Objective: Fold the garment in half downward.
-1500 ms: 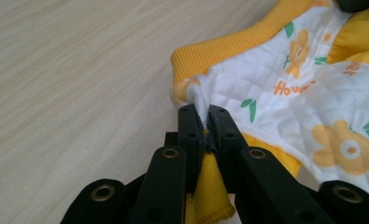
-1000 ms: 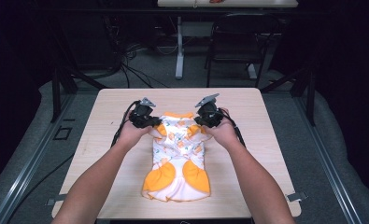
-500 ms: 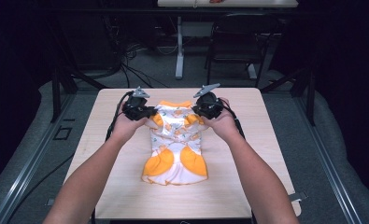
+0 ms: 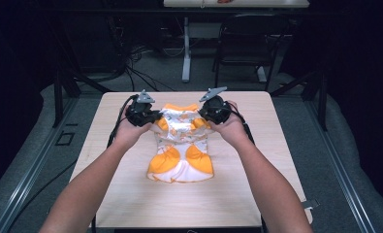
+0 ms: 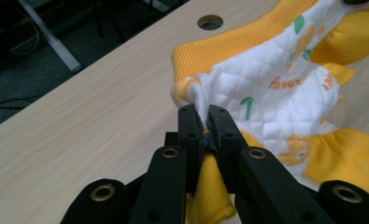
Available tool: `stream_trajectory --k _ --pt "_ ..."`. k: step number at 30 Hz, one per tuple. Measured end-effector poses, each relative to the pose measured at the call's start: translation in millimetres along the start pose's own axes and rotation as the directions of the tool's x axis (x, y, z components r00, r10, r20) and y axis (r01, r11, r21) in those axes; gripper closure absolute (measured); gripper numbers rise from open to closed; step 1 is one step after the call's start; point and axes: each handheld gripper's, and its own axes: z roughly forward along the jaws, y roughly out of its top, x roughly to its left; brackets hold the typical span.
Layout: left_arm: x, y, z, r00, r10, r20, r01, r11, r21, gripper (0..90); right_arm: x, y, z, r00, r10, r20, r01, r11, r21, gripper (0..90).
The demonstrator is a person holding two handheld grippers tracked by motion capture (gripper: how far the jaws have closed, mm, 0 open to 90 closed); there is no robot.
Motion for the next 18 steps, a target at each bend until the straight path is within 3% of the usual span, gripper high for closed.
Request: stream_trajectory --k 18 --pt "-15.9 -28.2 5.0 0.9981 0.047 0.041 -0.048 0.9979 0.043 84.5 17.1 -29.4 6.3 0.9986 -0.018 -0.049 0.020 0.999 0.034 89.0"
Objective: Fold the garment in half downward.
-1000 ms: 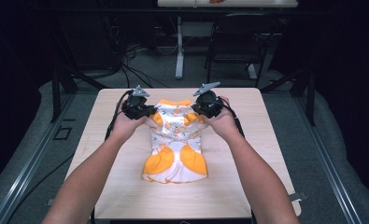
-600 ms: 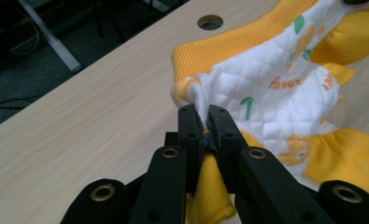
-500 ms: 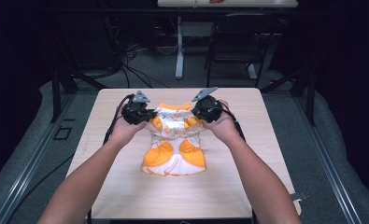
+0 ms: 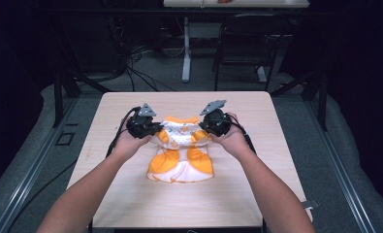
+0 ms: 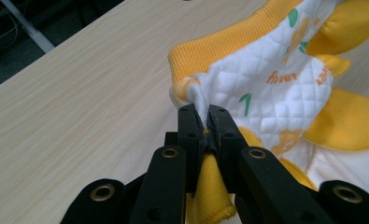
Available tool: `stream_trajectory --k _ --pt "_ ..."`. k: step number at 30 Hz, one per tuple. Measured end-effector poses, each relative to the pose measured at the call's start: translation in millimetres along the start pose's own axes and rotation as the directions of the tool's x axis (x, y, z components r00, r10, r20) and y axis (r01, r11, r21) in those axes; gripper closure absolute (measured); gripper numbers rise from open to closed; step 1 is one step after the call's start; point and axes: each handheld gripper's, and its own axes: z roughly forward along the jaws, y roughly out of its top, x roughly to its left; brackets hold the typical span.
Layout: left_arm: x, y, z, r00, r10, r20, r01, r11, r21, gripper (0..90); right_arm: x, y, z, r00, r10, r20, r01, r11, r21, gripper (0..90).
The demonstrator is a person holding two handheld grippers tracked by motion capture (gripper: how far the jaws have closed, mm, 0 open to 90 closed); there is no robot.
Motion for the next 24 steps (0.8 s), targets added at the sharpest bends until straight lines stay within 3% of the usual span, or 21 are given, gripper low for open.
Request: stream_trajectory --k 9,24 --pt "-2.4 -11.0 1.8 0.9999 0.010 -0.002 -0.010 0.9999 0.011 84.4 11.7 -9.6 1.4 0.9993 -0.014 -0.035 0.014 1.000 0.004 89.0" --pt "-12.6 -32.2 6.0 0.9991 0.005 0.043 -0.006 0.9994 0.034 84.4 24.4 -22.1 4.2 0.9978 -0.018 -0.064 0.020 1.000 0.023 88.9"
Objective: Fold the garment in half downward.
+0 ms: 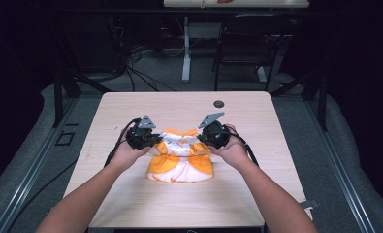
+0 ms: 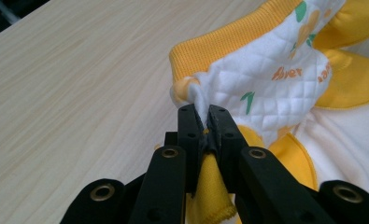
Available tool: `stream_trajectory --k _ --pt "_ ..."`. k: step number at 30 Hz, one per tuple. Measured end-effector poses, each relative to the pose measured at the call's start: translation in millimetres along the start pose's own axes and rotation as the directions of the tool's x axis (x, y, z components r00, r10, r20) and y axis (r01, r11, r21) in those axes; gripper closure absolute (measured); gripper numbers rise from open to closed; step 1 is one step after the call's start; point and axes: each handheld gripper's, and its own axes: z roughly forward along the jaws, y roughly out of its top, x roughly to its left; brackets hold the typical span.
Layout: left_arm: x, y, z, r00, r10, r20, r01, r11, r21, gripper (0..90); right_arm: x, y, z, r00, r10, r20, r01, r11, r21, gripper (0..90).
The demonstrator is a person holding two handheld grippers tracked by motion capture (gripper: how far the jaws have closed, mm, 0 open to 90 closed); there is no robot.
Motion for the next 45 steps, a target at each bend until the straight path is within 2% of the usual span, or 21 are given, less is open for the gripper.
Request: stream_trajectory --k 2,4,10,11,15,16,19,21,27,31,38,42,45 --pt "-1.6 -4.1 0.4 0.9999 -0.003 0.010 0.003 1.0000 0.001 84.4 2.3 -3.4 0.8 0.9999 0.010 -0.012 -0.010 1.000 -0.001 88.9" --pt "-4.5 -8.1 0.7 0.9998 -0.004 0.018 0.004 1.0000 0.001 84.3 5.3 -6.7 2.6 0.9999 -0.002 -0.011 0.002 1.000 0.014 88.9" --pt "-12.6 -19.8 -0.1 0.9991 0.023 0.036 -0.023 0.9997 0.010 84.1 14.4 -14.7 4.0 0.9994 0.000 -0.034 0.000 1.000 0.005 88.8" --pt "-15.5 -23.7 -0.8 0.9987 0.021 0.046 -0.021 0.9997 0.009 84.1 17.2 -17.5 3.8 0.9992 -0.016 -0.036 0.017 1.000 0.020 88.7" --pt "-20.2 -30.4 -1.0 0.9981 0.030 0.054 -0.030 0.9994 0.014 83.8 22.5 -22.2 3.8 0.9986 -0.008 -0.052 0.008 1.000 0.002 88.6" --pt "-20.2 -30.4 -1.0 0.9981 0.030 0.054 -0.030 0.9994 0.014 83.8 24.0 -23.5 4.2 0.9987 -0.013 -0.049 0.014 1.000 0.018 88.6" --pt "-24.5 -35.4 -0.6 0.9972 0.032 0.067 -0.033 0.9993 0.014 83.8 26.8 -26.9 5.7 0.9982 -0.018 -0.057 0.019 1.000 0.023 88.5" --pt "-28.2 -39.2 0.0 0.9966 0.043 0.071 -0.044 0.9988 0.019 83.6 30.5 -30.0 6.6 0.9977 -0.008 -0.067 0.009 1.000 0.016 88.4" --pt "-36.8 -50.6 -0.4 0.9951 0.038 0.091 -0.041 0.9988 0.026 81.5 42.9 -45.9 10.8 0.9958 0.001 -0.092 0.002 0.999 0.032 86.4" --pt "-36.9 -47.9 -4.2 0.9963 0.031 0.080 -0.033 0.9993 0.018 76.9 44.8 -47.8 9.4 0.9961 -0.007 -0.088 0.010 0.999 0.039 81.9" --pt "-27.2 -30.9 -16.2 0.9977 -0.013 0.067 0.014 0.9998 -0.017 67.3 37.2 -39.2 -2.0 0.9959 0.047 -0.077 -0.047 0.999 -0.003 71.2" --pt "-22.1 -25.3 -15.2 0.9985 -0.031 0.045 0.032 0.9992 -0.023 64.5 32.1 -35.0 -4.6 0.9960 0.073 -0.052 -0.074 0.997 -0.021 69.7" --pt "-16.9 -18.2 -13.5 0.9972 -0.067 0.034 0.068 0.9968 -0.042 62.1 27.9 -33.9 -3.1 0.9945 0.098 -0.037 -0.099 0.995 -0.025 68.4"
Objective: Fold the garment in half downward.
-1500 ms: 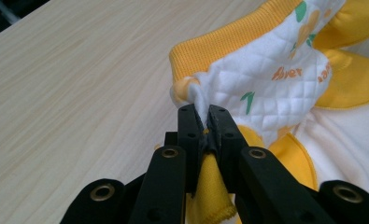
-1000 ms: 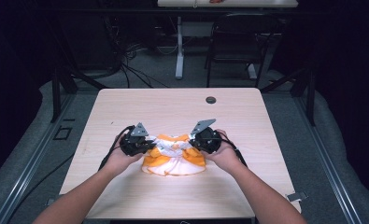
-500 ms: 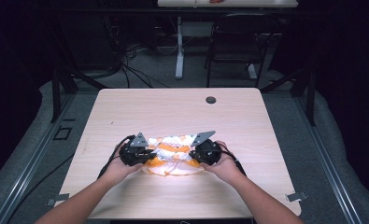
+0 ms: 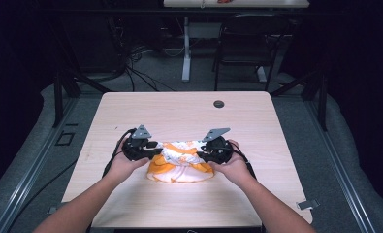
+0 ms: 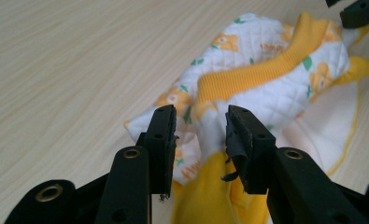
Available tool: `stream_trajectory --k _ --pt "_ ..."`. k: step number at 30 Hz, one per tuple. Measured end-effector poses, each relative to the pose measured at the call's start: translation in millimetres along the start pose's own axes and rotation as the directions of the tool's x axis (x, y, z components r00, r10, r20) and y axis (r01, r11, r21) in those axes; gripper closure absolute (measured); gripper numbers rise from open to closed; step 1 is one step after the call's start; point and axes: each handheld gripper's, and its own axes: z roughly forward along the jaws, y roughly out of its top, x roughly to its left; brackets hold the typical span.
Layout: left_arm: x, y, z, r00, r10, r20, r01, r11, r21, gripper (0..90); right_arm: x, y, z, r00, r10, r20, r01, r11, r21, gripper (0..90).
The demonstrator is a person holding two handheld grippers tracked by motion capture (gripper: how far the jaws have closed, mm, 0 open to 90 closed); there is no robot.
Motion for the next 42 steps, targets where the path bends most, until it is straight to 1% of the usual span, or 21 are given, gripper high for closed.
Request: stream_trajectory --k 3,4,9,10,11,12,14,16,17,22,27,28,29,33,35,36,37,38,39,40,42 --pt "1.3 3.7 -1.2 1.0000 -0.007 -0.001 0.007 0.9999 -0.013 60.7 -1.6 0.3 1.4 0.9999 0.015 0.000 -0.015 1.000 -0.004 67.7" --pt "2.2 6.6 -1.7 0.9999 -0.004 -0.014 0.004 1.0000 -0.008 60.7 -1.5 0.5 1.4 0.9999 0.013 -0.002 -0.013 1.000 -0.006 67.6" --pt "2.7 5.3 3.8 0.9996 -0.015 -0.022 0.015 0.9998 0.012 60.5 -2.2 1.0 0.5 0.9996 0.028 0.006 -0.028 0.999 -0.025 67.2" --pt "0.6 2.3 8.7 0.9999 -0.012 -0.009 0.012 0.9995 0.030 60.2 -2.7 0.8 0.7 0.9996 0.025 0.010 -0.025 1.000 -0.016 66.6" --pt "0.6 2.3 8.7 0.9999 -0.012 -0.009 0.012 0.9995 0.030 60.0 -2.7 0.8 0.7 0.9996 0.025 0.010 -0.025 1.000 -0.016 66.6" --pt "-3.2 -1.5 12.4 0.9999 -0.006 0.010 0.005 0.9990 0.044 59.9 -1.7 -0.6 3.1 0.9996 0.028 -0.002 -0.028 1.000 0.006 65.8" --pt "-5.9 -3.5 13.8 0.9998 -0.001 0.019 0.000 0.9989 0.046 59.7 0.0 -1.7 4.7 0.9995 0.026 -0.016 -0.025 1.000 0.017 65.3" --pt "-14.2 -9.1 15.3 0.9991 0.018 0.038 -0.020 0.9985 0.052 58.6 7.5 -5.2 7.8 0.9994 -0.007 -0.034 0.008 0.999 0.036 64.8" --pt "-14.2 -9.1 15.3 0.9991 0.018 0.038 -0.020 0.9985 0.052 58.3 7.5 -5.2 7.8 0.9994 -0.007 -0.034 0.008 0.999 0.036 64.8" --pt "-26.3 -18.2 14.3 0.9962 0.042 0.076 -0.046 0.9974 0.056 56.2 17.5 -14.1 10.2 0.9982 -0.029 -0.052 0.032 0.998 0.051 63.9" --pt "-29.7 -26.6 15.4 0.9951 0.043 0.090 -0.048 0.9970 0.061 51.9 20.8 -20.8 12.2 0.9974 -0.031 -0.065 0.035 0.997 0.063 62.7" --pt "-29.8 -28.7 15.7 0.9947 0.039 0.095 -0.045 0.9970 0.063 51.9 22.7 -22.9 13.9 0.9974 -0.019 -0.069 0.023 0.998 0.056 62.0" --pt "-29.8 -30.8 16.3 0.9942 0.032 0.103 -0.038 0.9975 0.060 50.6 23.1 -24.0 14.1 0.9966 -0.032 -0.075 0.037 0.997 0.068 61.3" --pt "-29.9 -37.6 18.0 0.9929 0.013 0.118 -0.020 0.9977 0.064 45.8 27.8 -30.7 18.4 0.9950 -0.036 -0.094 0.044 0.995 0.086 59.1" --pt "-30.8 -40.3 17.5 0.9919 0.020 0.126 -0.029 0.9968 0.074 44.3 28.2 -32.4 19.1 0.9948 -0.030 -0.097 0.038 0.996 0.084 58.9" --pt "-32.8 -43.1 17.1 0.9913 0.034 0.127 -0.044 0.9962 0.075 43.7 27.9 -35.5 20.4 0.9945 -0.026 -0.101 0.035 0.995 0.088 58.1" --pt "-32.8 -43.1 17.1 0.9913 0.034 0.127 -0.044 0.9962 0.075 43.5 27.9 -35.5 20.4 0.9945 -0.026 -0.101 0.035 0.995 0.088 58.1" --pt "-35.4 -45.9 17.7 0.9899 0.047 0.134 -0.059 0.9948 0.084 43.1 27.7 -38.2 21.5 0.9938 -0.020 -0.110 0.031 0.994 0.102 57.4" --pt "-35.4 -45.9 17.7 0.9899 0.047 0.134 -0.059 0.9948 0.084 42.7 28.1 -39.5 21.6 0.9936 -0.013 -0.112 0.025 0.994 0.103 57.3" --pt "-37.3 -48.5 18.3 0.9889 0.060 0.136 -0.071 0.9939 0.084 42.6 28.1 -40.6 21.9 0.9937 -0.013 -0.111 0.024 0.995 0.101 57.2" --pt "-37.8 -50.3 18.6 0.9887 0.063 0.136 -0.075 0.9939 0.081 42.2 28.2 -42.6 22.0 0.9932 -0.009 -0.116 0.022 0.994 0.104 57.1"
